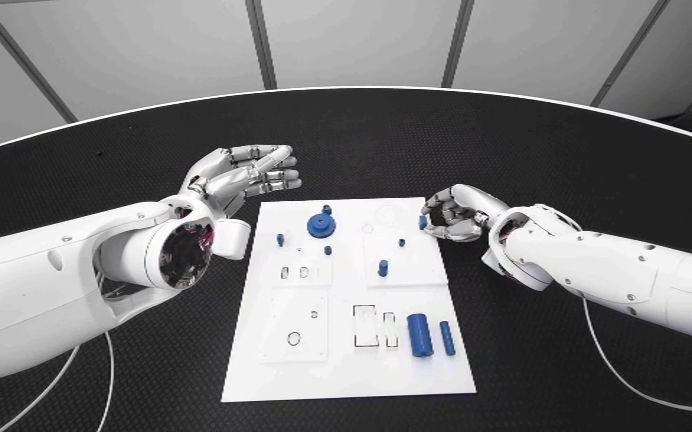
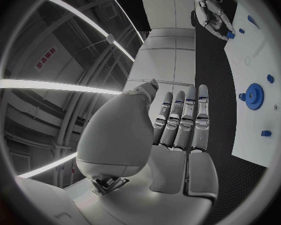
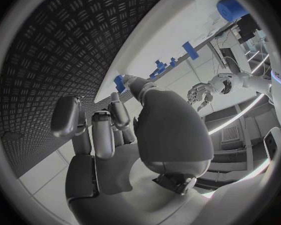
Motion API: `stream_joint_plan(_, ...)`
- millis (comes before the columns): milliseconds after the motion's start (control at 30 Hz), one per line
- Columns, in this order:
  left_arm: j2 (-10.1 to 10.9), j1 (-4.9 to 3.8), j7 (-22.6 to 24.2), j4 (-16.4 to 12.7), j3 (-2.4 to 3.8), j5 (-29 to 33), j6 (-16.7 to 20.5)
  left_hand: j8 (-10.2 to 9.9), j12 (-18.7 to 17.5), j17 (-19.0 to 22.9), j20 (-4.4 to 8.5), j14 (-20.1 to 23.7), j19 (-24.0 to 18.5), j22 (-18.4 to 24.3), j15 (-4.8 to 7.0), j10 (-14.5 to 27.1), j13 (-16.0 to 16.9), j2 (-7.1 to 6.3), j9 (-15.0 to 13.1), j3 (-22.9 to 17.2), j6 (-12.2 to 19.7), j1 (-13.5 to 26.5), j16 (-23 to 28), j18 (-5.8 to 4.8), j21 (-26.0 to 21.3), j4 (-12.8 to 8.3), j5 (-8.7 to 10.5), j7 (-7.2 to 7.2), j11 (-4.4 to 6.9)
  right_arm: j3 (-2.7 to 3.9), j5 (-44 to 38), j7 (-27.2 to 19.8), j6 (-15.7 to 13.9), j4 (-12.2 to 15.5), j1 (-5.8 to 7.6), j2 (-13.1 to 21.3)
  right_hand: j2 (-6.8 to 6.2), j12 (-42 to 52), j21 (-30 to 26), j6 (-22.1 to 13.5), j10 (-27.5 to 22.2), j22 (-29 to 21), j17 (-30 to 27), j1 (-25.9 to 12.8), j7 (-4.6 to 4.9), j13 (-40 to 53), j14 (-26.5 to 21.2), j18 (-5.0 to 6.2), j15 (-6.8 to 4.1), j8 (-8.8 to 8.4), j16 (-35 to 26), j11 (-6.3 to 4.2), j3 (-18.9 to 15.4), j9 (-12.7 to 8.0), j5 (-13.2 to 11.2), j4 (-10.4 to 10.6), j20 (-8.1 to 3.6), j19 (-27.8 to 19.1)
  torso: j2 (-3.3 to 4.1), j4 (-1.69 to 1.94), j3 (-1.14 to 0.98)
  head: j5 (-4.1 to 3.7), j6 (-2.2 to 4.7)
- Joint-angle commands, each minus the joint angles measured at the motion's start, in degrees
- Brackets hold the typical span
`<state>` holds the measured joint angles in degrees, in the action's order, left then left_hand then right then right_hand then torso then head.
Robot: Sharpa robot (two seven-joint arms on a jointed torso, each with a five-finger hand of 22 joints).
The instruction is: Assemble the parts on the task board
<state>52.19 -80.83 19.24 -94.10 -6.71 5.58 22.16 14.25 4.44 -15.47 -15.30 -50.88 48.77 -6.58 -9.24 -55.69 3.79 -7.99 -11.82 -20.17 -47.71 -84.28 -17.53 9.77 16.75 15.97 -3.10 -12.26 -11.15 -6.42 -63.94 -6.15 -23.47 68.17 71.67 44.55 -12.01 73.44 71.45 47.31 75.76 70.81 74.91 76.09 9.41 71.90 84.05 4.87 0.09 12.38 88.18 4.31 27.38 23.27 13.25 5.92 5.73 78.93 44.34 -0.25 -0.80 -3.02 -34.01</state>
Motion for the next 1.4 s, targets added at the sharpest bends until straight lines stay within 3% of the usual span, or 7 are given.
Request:
stream_joint_plan(33, 0.0, 0.00, 0.0, 0.0, 0.00, 0.0, 0.0, -0.2, -0.2, -0.1, -0.37, 0.4, 0.0, 0.1, 0.11, -0.3, 0.0, -0.50, 0.1, 0.1, 0.2, -0.1, 0.4, 0.73, 0.0, 0.0, 0.24, -2.00, -0.25, 0.01, 0.0, 0.0, 0.1, -0.2, 0.04, -0.2, 0.63, 0.3, 0.3, 0.5, 0.5, 0.1, 11.2, 0.1, -0.09, 0.2, 5.1, -0.08, -0.10, 0.25, 0.3, -0.04, 0.4, 0.1, 0.3, 0.0, 0.13, 0.5, -0.02, 0.07, -0.02, 0.01, -0.14)
stream_joint_plan(1167, 0.1, -0.01, -0.1, -0.1, 0.01, 0.0, 0.0, -0.2, -0.3, -0.1, -0.37, 0.4, 0.0, 0.1, 0.11, -0.3, 0.0, -0.50, 0.1, 0.1, 0.2, -0.1, 0.4, 0.72, 0.0, 0.0, 0.24, -2.01, -0.25, 0.04, 0.0, 0.9, 2.2, -1.5, 0.21, -1.6, 1.86, 1.3, 0.7, 4.1, 1.2, 0.9, 11.6, 0.1, -0.76, 1.0, 5.2, -0.17, -0.51, 1.34, 0.5, -0.58, 1.6, 0.6, -0.2, -0.7, -0.15, 0.8, -0.07, -0.07, -0.14, 0.47, -0.87)
stream_joint_plan(1400, 0.2, -0.01, -0.1, -0.2, 0.01, 0.0, 0.1, -0.2, -0.3, -0.1, -0.37, 0.4, 0.0, 0.1, 0.11, -0.3, 0.0, -0.50, 0.1, 0.1, 0.2, -0.1, 0.4, 0.72, 0.0, 0.0, 0.24, -2.01, -0.25, 0.04, 0.0, 1.0, 1.9, -1.6, 0.21, -1.6, 2.75, 1.6, 1.0, 5.6, 1.6, 1.3, 11.8, -0.1, -1.28, 1.4, 5.2, -0.24, -0.82, 2.08, 0.5, -0.99, 1.9, 0.9, -0.1, -0.8, -0.39, 1.0, -0.04, -0.05, -0.13, 0.46, -0.99)
